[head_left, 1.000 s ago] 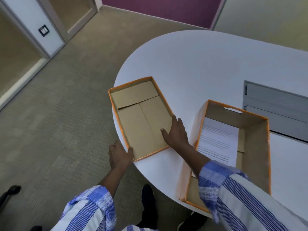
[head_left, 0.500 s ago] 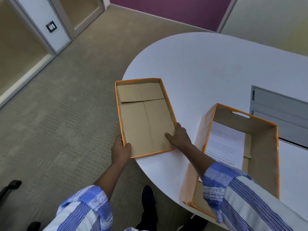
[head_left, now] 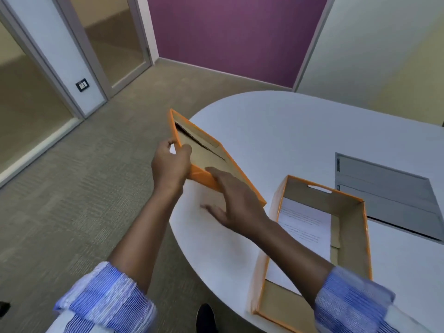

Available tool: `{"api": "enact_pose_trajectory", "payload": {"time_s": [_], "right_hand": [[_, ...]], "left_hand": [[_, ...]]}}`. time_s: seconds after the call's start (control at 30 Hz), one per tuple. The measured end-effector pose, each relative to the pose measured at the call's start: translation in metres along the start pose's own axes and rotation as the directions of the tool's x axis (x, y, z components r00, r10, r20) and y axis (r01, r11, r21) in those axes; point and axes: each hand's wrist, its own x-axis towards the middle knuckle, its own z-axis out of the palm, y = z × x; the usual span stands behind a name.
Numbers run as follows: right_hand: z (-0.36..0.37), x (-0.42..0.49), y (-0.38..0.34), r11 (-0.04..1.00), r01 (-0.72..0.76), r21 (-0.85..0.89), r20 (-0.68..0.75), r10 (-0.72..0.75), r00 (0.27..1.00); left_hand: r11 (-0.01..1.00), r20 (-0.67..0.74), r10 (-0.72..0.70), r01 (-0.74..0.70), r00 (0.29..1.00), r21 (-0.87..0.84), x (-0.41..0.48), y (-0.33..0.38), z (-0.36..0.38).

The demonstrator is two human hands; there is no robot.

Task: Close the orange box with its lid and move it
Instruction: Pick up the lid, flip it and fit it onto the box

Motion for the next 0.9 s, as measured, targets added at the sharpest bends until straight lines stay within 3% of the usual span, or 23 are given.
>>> {"api": "enact_pose_trajectory", "payload": {"time_s": [0.17, 0.3, 0.4, 0.53, 0.63, 0.77, 0.9], "right_hand": [[-0.059, 0.016, -0.018, 0.993, -0.024, 0.112, -0.386, 0.066, 0.920], [-0.121, 0.016, -0.023, 0.955, -0.048, 0.292, -0.567, 0.213, 0.796], [-0.171, 0.004, -0.015, 0.924, -0.041, 0.380, -0.638, 0.293, 0.712], [-0.227, -0.031, 0.012, 0.835, -0.071, 0.546, -0.614, 0.456, 0.644], [-0.252, -0.066, 0.042, 0.716, -0.092, 0.692, -0.548, 0.603, 0.579], [-0.250, -0.117, 0.078, 0.535, -0.082, 0.841, -0.444, 0.770, 0.458], [-0.223, -0.166, 0.104, 0.321, -0.006, 0.947, -0.303, 0.902, 0.308]], "left_hand": [[0.977, 0.083, 0.171, -0.158, 0.982, -0.142, -0.021, 0.086, 0.009], [0.926, 0.161, 0.290, -0.234, 0.943, -0.295, -0.034, 0.119, 0.021], [0.940, 0.103, 0.284, -0.256, 0.953, -0.226, -0.033, 0.110, 0.033], [0.972, -0.017, 0.222, -0.222, 0.975, -0.070, -0.017, 0.077, 0.047], [0.990, -0.027, 0.139, -0.138, 0.990, 0.012, -0.007, 0.056, 0.056], [0.997, 0.122, -0.075, 0.071, 0.990, 0.036, -0.009, 0.022, 0.074], [0.976, 0.391, -0.171, 0.209, 0.904, -0.056, -0.040, -0.011, 0.102]]}}
